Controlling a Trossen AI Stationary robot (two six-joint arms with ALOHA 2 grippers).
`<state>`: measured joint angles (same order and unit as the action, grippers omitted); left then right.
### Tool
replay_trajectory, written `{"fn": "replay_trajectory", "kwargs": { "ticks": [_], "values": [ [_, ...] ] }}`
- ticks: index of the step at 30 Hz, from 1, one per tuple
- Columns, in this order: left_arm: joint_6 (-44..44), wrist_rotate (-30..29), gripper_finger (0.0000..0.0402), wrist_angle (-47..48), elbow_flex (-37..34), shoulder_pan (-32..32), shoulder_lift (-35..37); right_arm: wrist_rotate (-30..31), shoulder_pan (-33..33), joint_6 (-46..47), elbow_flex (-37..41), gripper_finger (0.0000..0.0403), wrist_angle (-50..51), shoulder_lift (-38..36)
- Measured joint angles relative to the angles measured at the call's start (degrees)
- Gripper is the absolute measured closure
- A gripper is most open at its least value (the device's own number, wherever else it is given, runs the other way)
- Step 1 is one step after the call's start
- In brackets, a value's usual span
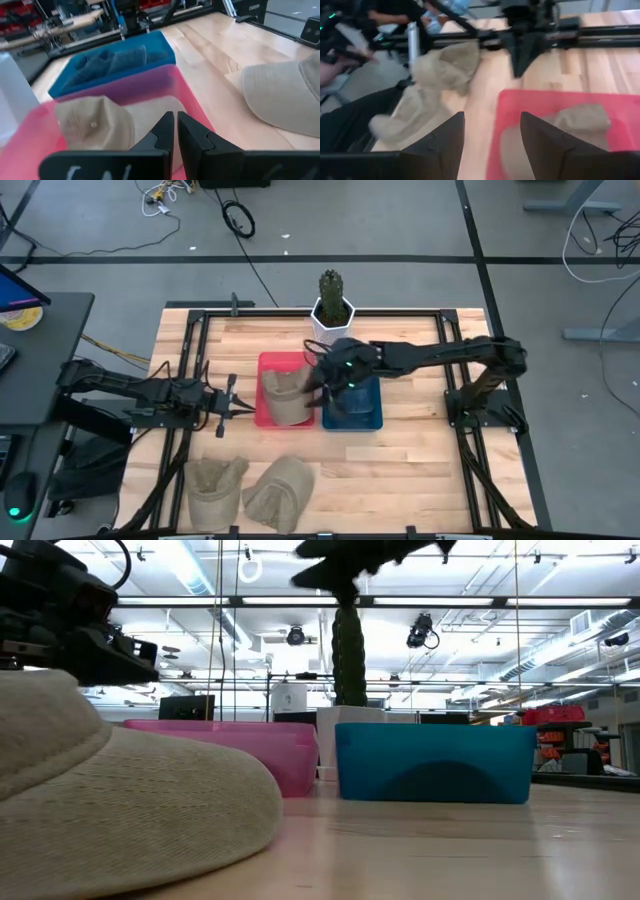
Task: Pick & Place hat
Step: Put the left brown cap into the pink bin
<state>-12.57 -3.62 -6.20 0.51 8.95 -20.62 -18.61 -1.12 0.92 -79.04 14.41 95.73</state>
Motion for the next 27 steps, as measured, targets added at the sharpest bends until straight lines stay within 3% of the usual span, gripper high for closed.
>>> {"fn": "replay_trajectory", "kwargs": {
  "ticks": [11,18,23,27],
  "values": [
    [3.2,-0.1,0.0374,-5.5,0.0,0.0,0.0,-0.5,3.2,-3.1,24.2,0.0209,-11.2,-22.7],
    [25.7,1.5,0.0374,-11.3,0.0,0.0,0.0,-0.5,2.5,-2.9,39.9,0.0209,-22.0,-39.7],
    [27.3,1.8,0.0374,-12.2,0.0,0.1,0.0,-0.5,2.3,-2.0,47.6,0.0209,-26.6,-50.8],
    [25.4,5.6,0.0374,-19.1,0.0,1.7,-0.4,-0.5,2.3,-1.7,52.0,0.0209,-30.5,-58.0]
  ]
}}
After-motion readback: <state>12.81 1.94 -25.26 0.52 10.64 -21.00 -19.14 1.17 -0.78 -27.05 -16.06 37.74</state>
